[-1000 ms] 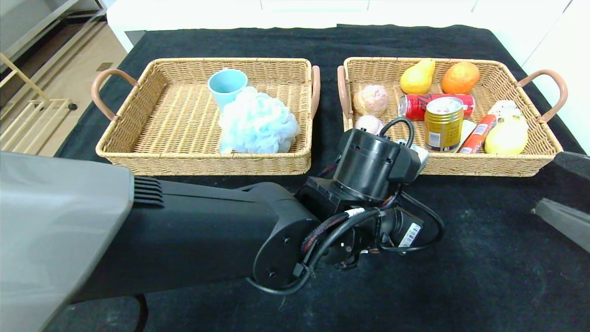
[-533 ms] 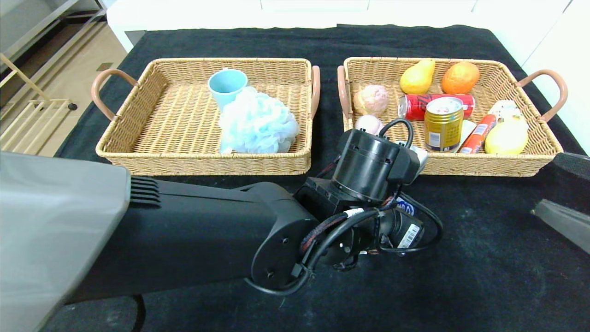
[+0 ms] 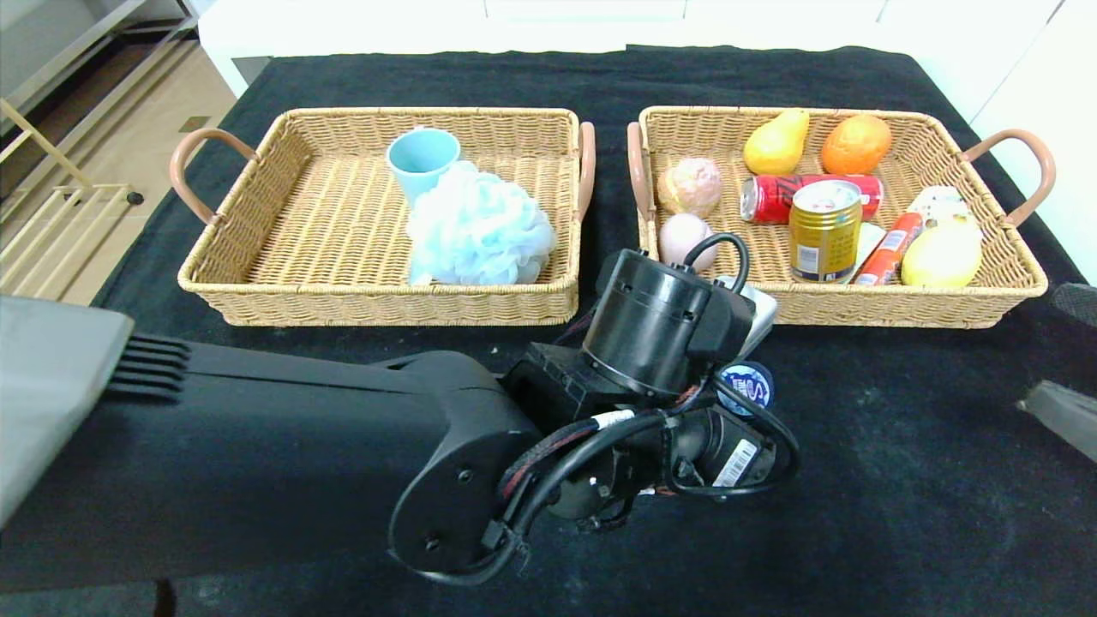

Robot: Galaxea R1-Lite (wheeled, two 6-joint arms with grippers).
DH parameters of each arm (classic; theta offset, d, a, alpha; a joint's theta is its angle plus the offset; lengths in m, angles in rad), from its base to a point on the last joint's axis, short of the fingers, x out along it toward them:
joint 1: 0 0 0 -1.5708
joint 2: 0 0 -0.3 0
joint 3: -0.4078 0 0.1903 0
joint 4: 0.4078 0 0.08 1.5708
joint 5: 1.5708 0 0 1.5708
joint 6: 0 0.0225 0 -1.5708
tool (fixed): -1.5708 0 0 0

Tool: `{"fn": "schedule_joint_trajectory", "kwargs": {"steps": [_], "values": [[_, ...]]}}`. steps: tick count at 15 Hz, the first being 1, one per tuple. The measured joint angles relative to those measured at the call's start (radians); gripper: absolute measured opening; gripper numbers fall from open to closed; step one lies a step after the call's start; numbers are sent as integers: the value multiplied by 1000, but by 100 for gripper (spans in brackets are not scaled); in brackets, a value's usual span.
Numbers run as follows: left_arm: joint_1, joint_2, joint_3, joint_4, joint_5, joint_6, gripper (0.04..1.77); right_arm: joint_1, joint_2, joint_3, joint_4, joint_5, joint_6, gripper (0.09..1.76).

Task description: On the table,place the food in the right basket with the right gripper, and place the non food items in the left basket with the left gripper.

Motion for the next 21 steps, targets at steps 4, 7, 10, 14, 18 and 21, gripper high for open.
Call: {"fn": "schedule_joint_trajectory", "kwargs": {"steps": [4, 7, 10, 14, 18, 21], "values": [[3, -123, 135, -4, -11, -1, 165, 1, -26, -10, 77, 3, -4, 171], [6, -242, 278, -8, -40, 4, 167, 1, -17, -13, 79, 4, -4, 171], [52, -368, 433, -73, -108, 54, 168, 0, 16, -14, 80, 3, -3, 171], [159, -507, 649, -270, -199, 127, 169, -3, 66, -12, 77, 0, -5, 171], [224, -583, 796, -403, -229, 178, 170, 0, 84, -9, 79, 0, -5, 171], [260, -615, 871, -493, -230, 167, 170, 0, 96, -4, 79, 0, -6, 171]]}}
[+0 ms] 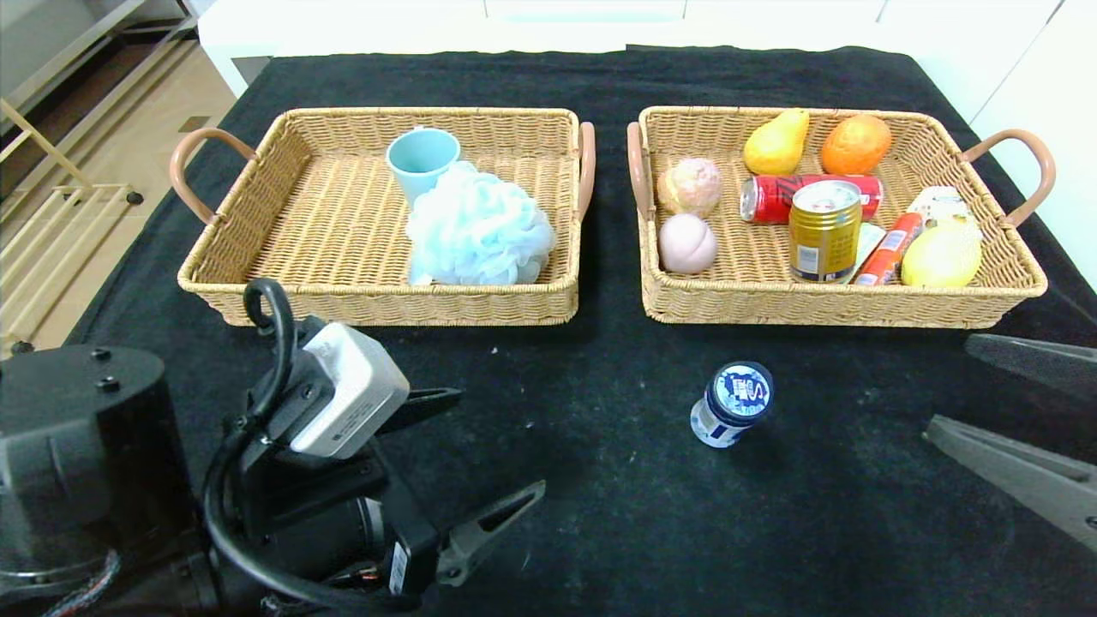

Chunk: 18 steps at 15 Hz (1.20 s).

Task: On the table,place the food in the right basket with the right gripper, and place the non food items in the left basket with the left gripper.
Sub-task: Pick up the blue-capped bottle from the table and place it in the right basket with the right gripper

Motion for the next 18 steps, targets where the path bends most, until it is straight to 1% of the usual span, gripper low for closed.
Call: {"fn": "schedule_joint_trajectory", "kwargs": {"steps": [2, 5, 12, 14, 15, 16, 17, 18], "values": [[35, -16, 36, -44, 3, -2, 170, 0, 13, 2, 0, -1, -2, 171], [71, -32, 37, -47, 1, -3, 171, 0, 30, 2, -1, -1, -2, 171], [85, -41, 28, -45, -2, -4, 171, 0, 60, -5, -6, -7, 0, 171], [84, -42, 26, -46, -2, -4, 171, 0, 74, -33, 11, -20, 7, 171], [84, -42, 26, -43, -3, -4, 171, 3, 83, -59, 39, -41, 9, 171], [84, -40, 26, -41, -4, -3, 171, 11, 93, -99, 97, -71, 10, 171], [83, -39, 26, -40, -4, -3, 171, 27, 102, -155, 195, -120, 11, 171], [83, -37, 24, -39, -4, -4, 172, 53, 112, -220, 298, -189, 18, 171]]}}
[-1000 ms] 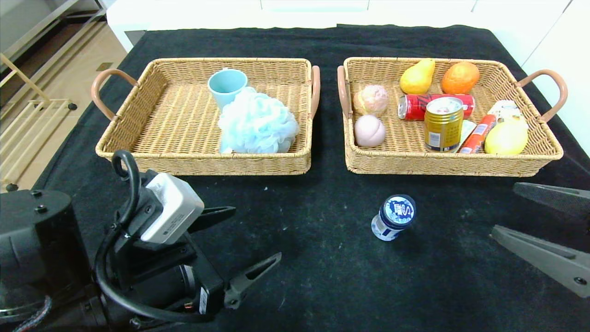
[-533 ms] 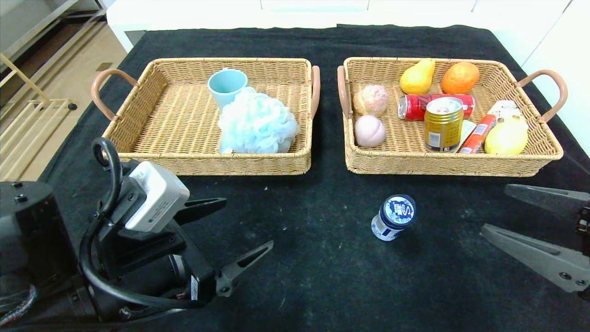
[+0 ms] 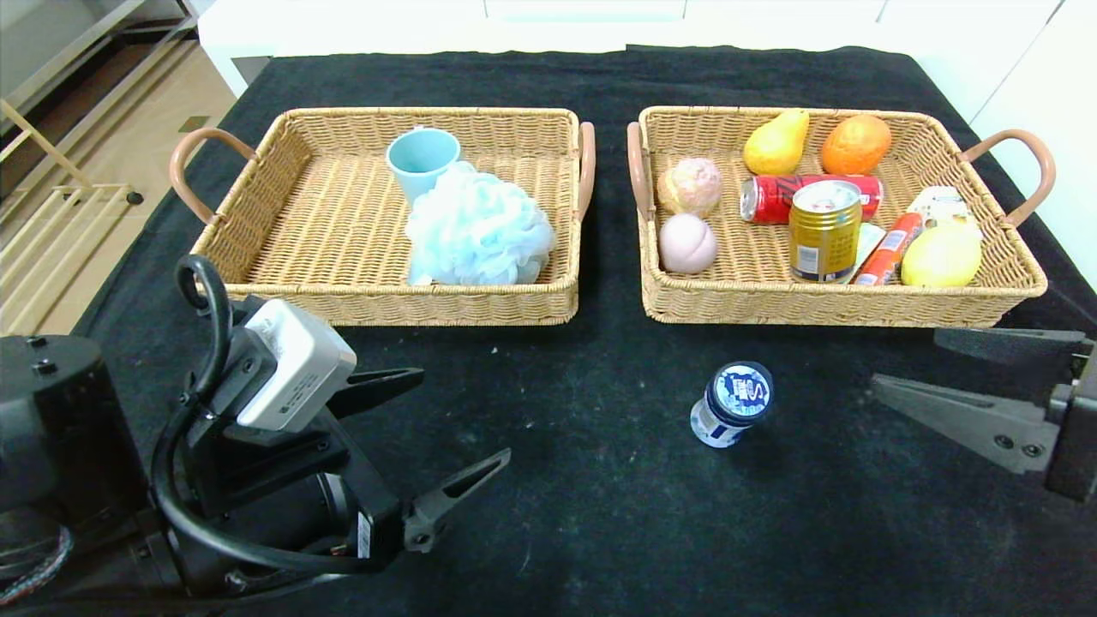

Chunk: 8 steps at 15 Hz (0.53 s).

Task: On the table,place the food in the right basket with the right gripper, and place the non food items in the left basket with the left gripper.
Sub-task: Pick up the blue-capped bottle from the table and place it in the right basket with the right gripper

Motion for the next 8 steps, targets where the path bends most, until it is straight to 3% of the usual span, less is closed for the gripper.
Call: {"fn": "schedule_joint_trajectory", "kwargs": {"steps": [4, 5, 8], "values": [[1, 0, -2, -5, 9, 0, 172, 214, 94, -250, 273, -456, 118, 171], [2, 1, -2, -5, 10, 0, 172, 258, 132, -306, 319, -524, 147, 171], [3, 3, -4, -6, 11, 0, 172, 340, 230, -457, 469, -614, 256, 171]]}}
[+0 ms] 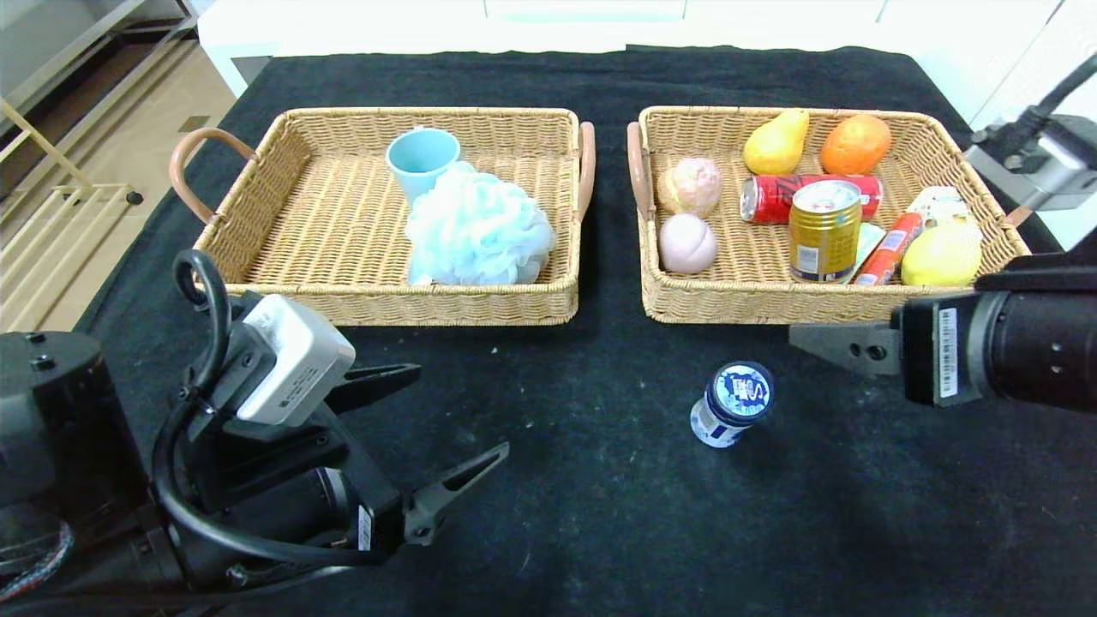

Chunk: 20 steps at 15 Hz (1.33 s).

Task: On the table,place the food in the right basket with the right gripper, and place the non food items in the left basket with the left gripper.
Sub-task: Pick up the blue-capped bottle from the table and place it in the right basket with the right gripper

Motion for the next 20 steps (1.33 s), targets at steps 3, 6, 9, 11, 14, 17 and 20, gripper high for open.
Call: {"fn": "schedule_joint_trajectory", "kwargs": {"steps": [3, 6, 9, 11, 14, 17, 20], "values": [[0, 1, -1, -1, 0, 1, 172, 66, 94, -160, 172, -64, 157, 171], [0, -2, 1, -1, 1, 4, 172, 112, 189, -248, 243, -125, 264, 171], [0, -12, 2, -1, 1, 4, 172, 125, 253, -272, 249, -145, 284, 171], [0, -19, 4, -1, 1, 4, 172, 126, 285, -276, 247, -167, 297, 171], [0, -27, 5, -1, 1, 5, 172, 124, 326, -281, 246, -170, 310, 171], [0, -35, 6, -1, 1, 6, 172, 114, 360, -283, 242, -171, 320, 171], [-1, -39, 7, -1, 0, 6, 172, 103, 389, -289, 238, -171, 322, 171]]}}
